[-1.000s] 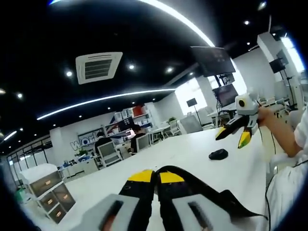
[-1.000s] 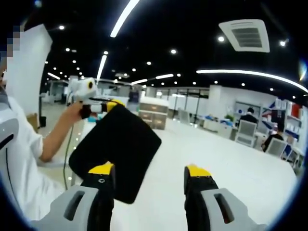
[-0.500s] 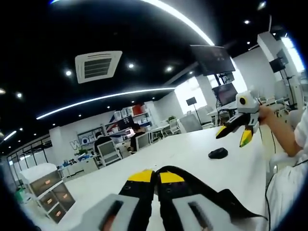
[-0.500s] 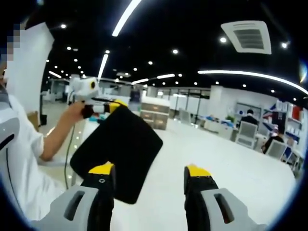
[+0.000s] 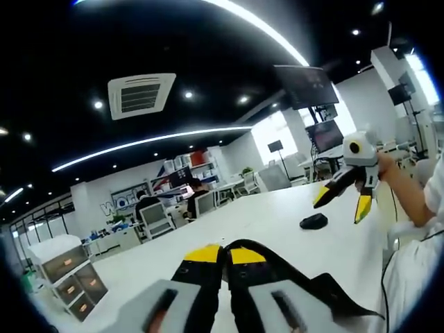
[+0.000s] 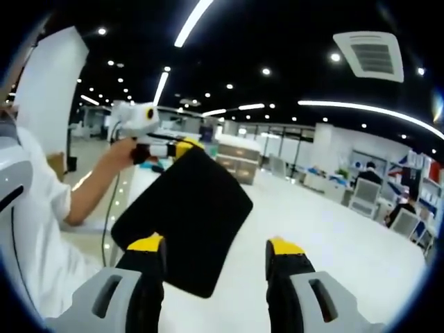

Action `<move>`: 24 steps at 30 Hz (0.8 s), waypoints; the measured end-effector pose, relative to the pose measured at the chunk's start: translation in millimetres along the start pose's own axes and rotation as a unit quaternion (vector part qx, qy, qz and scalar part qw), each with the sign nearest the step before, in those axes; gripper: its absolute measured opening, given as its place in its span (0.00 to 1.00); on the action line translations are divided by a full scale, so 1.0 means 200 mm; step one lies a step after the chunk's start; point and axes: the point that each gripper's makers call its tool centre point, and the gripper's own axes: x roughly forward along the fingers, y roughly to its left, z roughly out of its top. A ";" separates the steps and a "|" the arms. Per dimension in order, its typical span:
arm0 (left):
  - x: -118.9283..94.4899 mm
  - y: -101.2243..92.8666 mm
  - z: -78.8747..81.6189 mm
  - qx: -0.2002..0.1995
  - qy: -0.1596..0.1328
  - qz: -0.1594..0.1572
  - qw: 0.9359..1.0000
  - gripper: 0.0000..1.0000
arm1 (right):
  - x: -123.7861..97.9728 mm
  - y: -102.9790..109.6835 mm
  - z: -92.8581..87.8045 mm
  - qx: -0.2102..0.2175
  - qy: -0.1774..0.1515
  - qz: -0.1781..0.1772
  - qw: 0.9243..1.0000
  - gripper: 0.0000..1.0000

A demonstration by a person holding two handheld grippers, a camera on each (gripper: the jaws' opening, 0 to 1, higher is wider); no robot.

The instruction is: Arrange the mouse and mouse pad neatly on the desk surface

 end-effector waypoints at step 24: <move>0.01 0.00 -0.01 -0.005 0.005 0.000 1.000 0.04 | 0.21 0.40 -0.12 -0.056 0.065 0.105 0.991 0.59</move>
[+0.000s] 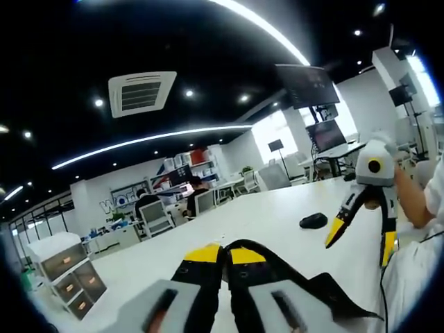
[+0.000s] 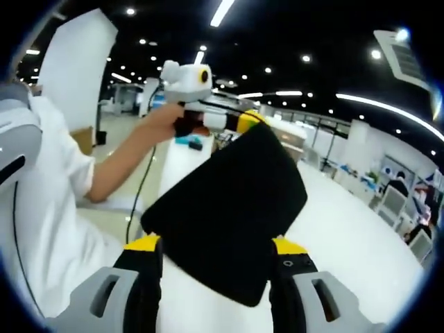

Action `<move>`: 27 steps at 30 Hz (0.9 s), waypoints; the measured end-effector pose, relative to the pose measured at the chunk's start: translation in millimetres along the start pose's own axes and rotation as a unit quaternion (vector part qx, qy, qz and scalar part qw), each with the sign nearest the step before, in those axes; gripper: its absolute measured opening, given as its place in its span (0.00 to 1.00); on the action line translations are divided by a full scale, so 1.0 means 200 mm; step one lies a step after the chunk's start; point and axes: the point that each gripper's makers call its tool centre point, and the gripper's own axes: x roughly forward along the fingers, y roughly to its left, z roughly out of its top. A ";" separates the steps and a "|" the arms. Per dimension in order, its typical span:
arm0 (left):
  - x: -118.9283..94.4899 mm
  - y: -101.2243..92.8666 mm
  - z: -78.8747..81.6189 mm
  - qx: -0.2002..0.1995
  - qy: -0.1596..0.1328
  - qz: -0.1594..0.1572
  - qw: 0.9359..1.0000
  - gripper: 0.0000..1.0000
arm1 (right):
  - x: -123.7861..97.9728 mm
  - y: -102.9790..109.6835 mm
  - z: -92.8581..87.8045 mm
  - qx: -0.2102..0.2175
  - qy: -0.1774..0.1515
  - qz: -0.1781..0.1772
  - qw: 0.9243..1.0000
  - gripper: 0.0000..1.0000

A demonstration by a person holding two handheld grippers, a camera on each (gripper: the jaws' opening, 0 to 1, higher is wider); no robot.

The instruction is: Arrange the mouse and mouse pad neatly on the desk surface

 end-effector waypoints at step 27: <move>0.00 0.02 -0.01 -0.018 0.004 0.007 1.000 0.04 | 0.32 0.30 -0.04 -0.007 0.045 0.017 0.999 0.83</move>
